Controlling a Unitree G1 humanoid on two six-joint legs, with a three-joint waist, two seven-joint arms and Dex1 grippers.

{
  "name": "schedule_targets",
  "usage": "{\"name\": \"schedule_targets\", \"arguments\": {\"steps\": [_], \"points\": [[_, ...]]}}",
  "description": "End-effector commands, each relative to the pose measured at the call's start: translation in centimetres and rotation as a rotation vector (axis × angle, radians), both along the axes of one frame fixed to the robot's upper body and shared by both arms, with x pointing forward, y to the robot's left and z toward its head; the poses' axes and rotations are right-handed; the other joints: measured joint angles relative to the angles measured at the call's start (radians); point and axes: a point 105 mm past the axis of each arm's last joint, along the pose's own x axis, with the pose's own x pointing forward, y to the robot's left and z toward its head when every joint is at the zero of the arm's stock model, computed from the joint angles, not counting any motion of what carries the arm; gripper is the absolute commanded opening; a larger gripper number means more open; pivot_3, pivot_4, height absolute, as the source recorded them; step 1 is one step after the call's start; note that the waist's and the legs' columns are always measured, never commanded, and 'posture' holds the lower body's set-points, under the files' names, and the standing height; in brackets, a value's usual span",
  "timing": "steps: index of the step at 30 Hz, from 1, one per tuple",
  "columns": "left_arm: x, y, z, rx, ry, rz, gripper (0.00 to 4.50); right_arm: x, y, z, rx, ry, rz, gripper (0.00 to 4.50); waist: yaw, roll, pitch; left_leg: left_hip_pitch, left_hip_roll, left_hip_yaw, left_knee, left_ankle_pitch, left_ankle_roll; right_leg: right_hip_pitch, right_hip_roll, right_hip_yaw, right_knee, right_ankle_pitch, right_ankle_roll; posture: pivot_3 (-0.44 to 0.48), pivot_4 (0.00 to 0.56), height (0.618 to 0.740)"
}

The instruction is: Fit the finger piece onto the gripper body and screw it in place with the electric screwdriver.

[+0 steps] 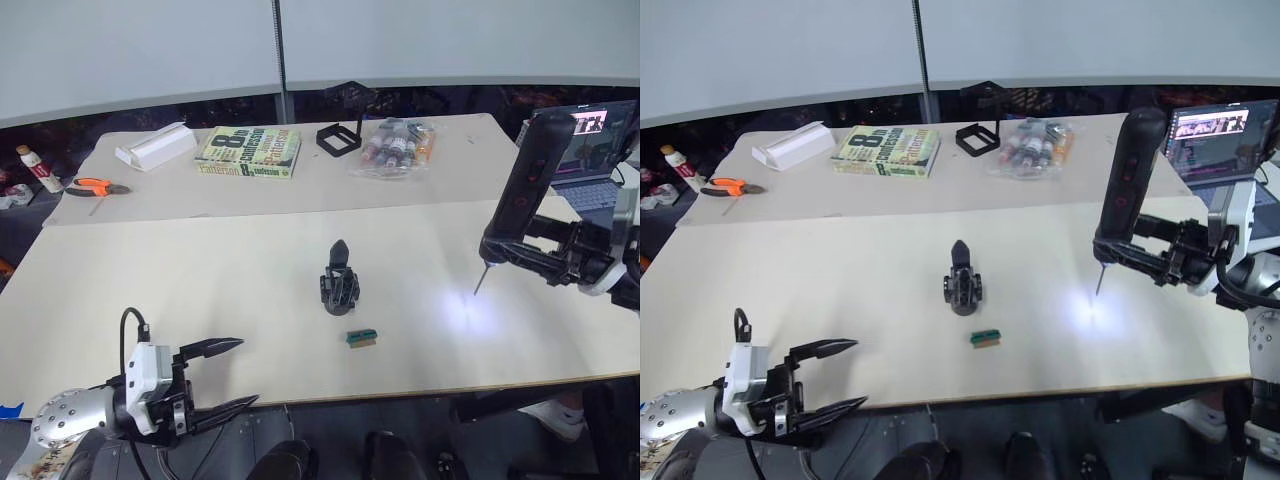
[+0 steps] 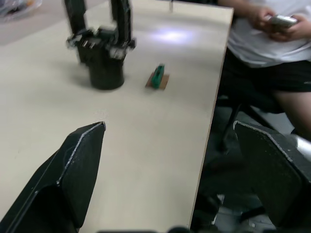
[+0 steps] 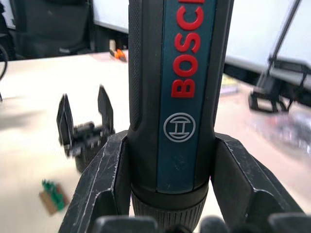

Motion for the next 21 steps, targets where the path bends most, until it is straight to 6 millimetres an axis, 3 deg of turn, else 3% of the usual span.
{"name": "schedule_targets", "arguments": {"steps": [1, 6, 13, 15, 21], "points": [[0.3, 1.1, 0.9, 0.027, -0.047, 0.014, 4.47, -0.7, 0.6, 2.9, -0.002, -0.138, 0.015, 1.93, -0.002, 0.0, 0.0, 0.0, 0.001, 0.0, 0.0, 0.0, 0.0, 0.0, 0.0, 0.0, 0.0, 0.0, 0.0, 0.0, 0.15, 0.74], [1.0, -0.5, 1.4, 0.022, -0.063, -0.032, 4.47, -1.4, 4.2, 3.6, 0.048, -0.144, 0.141, 1.93, -0.003, 0.0, 0.0, 0.0, 0.002, 0.001, 0.0, -0.001, -0.001, 0.0, 0.001, 0.0, -0.001, 0.0, -0.001, 0.0, 0.15, 0.74], [2.8, -5.4, 1.1, 0.019, -0.093, -0.111, 4.47, -3.5, 10.7, 4.3, 0.177, -0.113, 0.377, 1.93, -0.002, -0.001, 0.001, 0.0, 0.003, 0.001, 0.001, -0.001, -0.002, 0.0, 0.002, 0.0, -0.001, 0.001, -0.001, 0.0, 0.15, 0.74], [3.0, -7.2, 0.0, 0.042, -0.087, -0.147, 4.47, -4.2, 12.4, 4.0, 0.218, -0.095, 0.435, 1.93, -0.001, -0.003, 0.001, 0.0, 0.003, 0.001, 0.0, -0.001, -0.002, 0.0, 0.002, 0.0, -0.001, 0.001, -0.002, 0.0, 0.15, 0.74], [5.7, -11.0, -1.2, 0.039, -0.104, -0.123, 4.47, -5.0, 14.8, 2.2, 0.211, -0.058, 0.531, 1.93, 0.006, -0.004, 0.002, 0.0, 0.003, 0.001, 0.002, -0.001, -0.002, 0.0, 0.006, -0.001, -0.002, 0.002, -0.002, 0.0, 0.15, 0.74]]}}
